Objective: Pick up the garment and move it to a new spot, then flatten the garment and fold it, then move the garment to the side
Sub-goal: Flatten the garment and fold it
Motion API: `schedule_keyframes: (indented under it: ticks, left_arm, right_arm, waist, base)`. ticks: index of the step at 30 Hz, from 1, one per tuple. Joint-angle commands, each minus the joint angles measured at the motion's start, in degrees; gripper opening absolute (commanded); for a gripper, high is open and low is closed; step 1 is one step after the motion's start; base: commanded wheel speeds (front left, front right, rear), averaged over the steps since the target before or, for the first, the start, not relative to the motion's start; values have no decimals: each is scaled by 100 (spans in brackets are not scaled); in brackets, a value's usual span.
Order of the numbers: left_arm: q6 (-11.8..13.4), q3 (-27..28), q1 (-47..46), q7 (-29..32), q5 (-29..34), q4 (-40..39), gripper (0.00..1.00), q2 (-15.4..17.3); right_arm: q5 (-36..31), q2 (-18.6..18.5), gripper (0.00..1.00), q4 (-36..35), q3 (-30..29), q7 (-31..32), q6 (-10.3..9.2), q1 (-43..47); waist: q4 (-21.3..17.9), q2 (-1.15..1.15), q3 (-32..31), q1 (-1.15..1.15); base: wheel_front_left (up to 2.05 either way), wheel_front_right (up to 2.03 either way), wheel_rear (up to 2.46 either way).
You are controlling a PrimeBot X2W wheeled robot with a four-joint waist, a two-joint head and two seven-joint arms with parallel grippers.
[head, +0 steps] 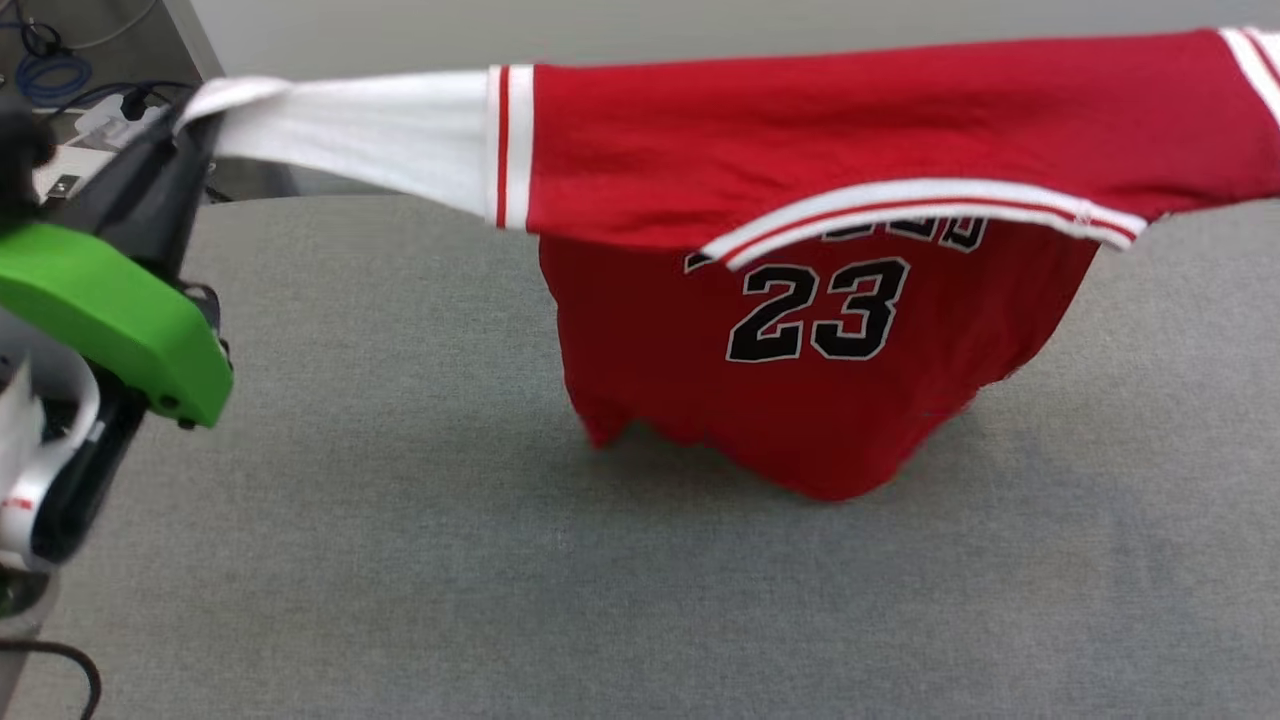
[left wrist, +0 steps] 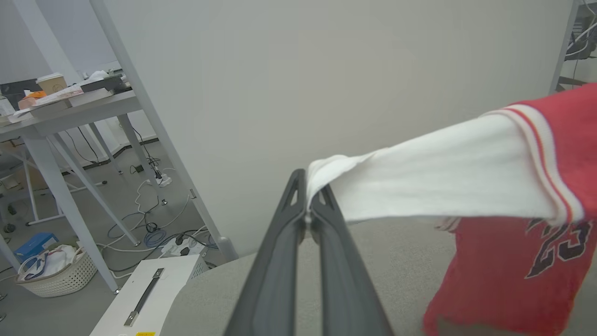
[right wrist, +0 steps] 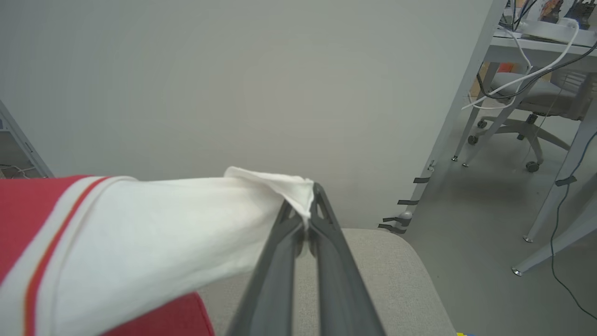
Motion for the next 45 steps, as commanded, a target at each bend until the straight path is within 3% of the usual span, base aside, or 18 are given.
schedule_keyframes:
  ticks: [1,11,20,25,32,39,45]
  left_arm:
    - [-66,112,-282,-22,-60,109,0,50]
    - [-499,496,-2035,-270,-185,867,0,210]
    - [-951,328,-4123,-649,196,2079,0,219]
    - [-1229,45,-5305,-933,552,3053,0,99]
    - [-1427,-321,-6682,-1617,953,4252,0,-399]
    - [-1560,-602,-7140,-2507,1201,5050,0,-761]
    - [-1663,-760,-6455,-3289,1113,5621,0,-945]
  right_arm:
    - [-74,2,0,111,-15,-66,-5,-245]
    - [-384,-111,0,461,275,-250,-5,-1881]
    - [-1085,-18,0,1327,445,-728,-5,-3988]
    - [-1498,36,0,2134,548,-1159,-5,-4990]
    - [-1968,300,0,3201,564,-1935,-5,-6132]
    - [-2133,650,0,3927,530,-2662,-5,-6466]
    - [-2138,1184,0,4352,443,-3125,-5,-5827]
  waist:
    - [-42,0,164,0]
    - [-123,0,1335,0]
    - [-98,0,2679,0]
    - [-57,0,3233,0]
    - [26,0,3834,0]
    - [83,0,4049,0]
    - [45,0,3838,0]
  base:
    - [0,0,0]
    - [0,0,0]
    - [0,0,0]
    - [0,0,0]
    - [0,0,0]
    - [0,0,0]
    - [0,0,0]
